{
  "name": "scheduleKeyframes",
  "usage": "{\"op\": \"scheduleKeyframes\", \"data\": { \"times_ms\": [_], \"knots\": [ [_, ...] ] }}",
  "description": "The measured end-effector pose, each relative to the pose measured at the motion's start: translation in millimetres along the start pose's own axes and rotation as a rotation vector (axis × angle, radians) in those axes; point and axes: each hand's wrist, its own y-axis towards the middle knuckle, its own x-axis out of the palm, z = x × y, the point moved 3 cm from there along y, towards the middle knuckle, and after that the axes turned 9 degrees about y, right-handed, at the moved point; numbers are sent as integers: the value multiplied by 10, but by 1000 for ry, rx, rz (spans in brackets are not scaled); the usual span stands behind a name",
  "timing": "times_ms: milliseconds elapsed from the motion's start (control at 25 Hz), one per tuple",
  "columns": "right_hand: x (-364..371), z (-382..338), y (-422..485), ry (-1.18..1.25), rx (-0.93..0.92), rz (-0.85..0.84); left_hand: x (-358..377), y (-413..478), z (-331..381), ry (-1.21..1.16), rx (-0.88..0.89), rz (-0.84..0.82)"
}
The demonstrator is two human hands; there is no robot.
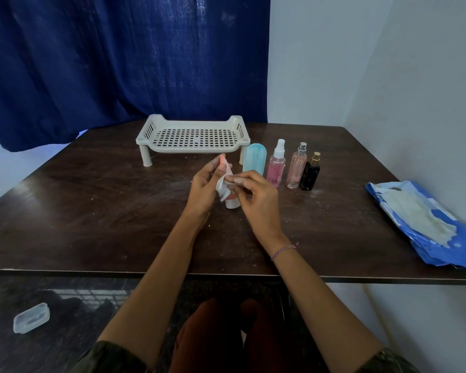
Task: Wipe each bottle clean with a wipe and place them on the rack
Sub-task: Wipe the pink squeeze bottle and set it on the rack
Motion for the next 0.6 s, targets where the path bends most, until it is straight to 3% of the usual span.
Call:
{"op": "scheduleKeyframes", "data": {
  "times_ms": [280, 400, 600],
  "knots": [
    [66, 23, -21, -76, -39, -164, -72, 37, -27, -188, -104, 71],
    [52, 38, -20, -120, -32, -139, -73, 43, -6, -345, -142, 98],
    [83, -11, -41, -144, -108, -171, -56, 42, 2, -352, -181, 97]
  ]
}}
